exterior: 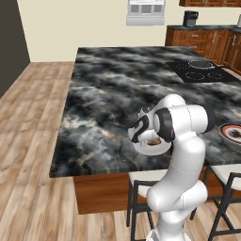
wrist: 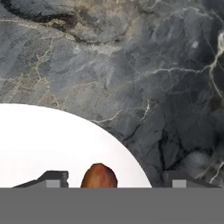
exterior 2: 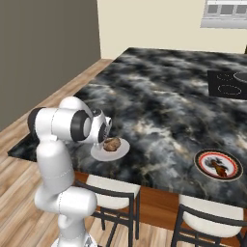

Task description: Take the chicken drumsticks from the pan and place one on each plate on the dining counter.

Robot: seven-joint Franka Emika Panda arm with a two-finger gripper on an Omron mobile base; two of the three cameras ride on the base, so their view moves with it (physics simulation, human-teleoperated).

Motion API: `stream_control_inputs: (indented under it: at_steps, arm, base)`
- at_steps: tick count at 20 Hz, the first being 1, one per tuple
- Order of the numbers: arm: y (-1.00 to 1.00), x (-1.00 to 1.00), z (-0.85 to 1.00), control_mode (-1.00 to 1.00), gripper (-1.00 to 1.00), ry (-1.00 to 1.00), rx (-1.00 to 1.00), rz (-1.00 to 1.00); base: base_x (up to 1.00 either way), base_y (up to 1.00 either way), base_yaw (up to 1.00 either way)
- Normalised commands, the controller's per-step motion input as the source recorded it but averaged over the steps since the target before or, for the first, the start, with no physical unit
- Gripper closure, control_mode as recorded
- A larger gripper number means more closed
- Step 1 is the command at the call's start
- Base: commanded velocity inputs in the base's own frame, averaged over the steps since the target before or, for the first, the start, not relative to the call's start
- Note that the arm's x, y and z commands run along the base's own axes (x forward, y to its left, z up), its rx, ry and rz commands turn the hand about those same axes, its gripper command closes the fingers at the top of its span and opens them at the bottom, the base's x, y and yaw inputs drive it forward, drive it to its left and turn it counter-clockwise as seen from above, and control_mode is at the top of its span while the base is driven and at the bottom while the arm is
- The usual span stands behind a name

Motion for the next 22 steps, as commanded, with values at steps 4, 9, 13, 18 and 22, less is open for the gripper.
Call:
stream_control_inputs:
  at_steps: [4, 9, 13, 18, 22]
  arm:
    - [0.0, -0.08, 0.15, -1.0, -1.0, 0.0, 0.0, -0.02]
    - [0.0, -0.16, 0.29, -1.0, -1.0, 0.0, 0.0, -0.08]
    - [0.0, -0.2, 0.33, -1.0, -1.0, 0.0, 0.0, -0.1]
    - [0.0, -0.25, 0.37, -1.0, -1.0, 0.0, 0.0, -0.1]
    - [0.0, -0.48, 0.37, -1.0, -1.0, 0.0, 0.0, -0.16]
  base:
    - [0.0, 0.0, 0.0]
    - [0.0, 0.0, 0.0]
    - [0.0, 0.0, 0.0]
    - [0.0, 0.0, 0.0]
    - [0.0, 0.0, 0.0]
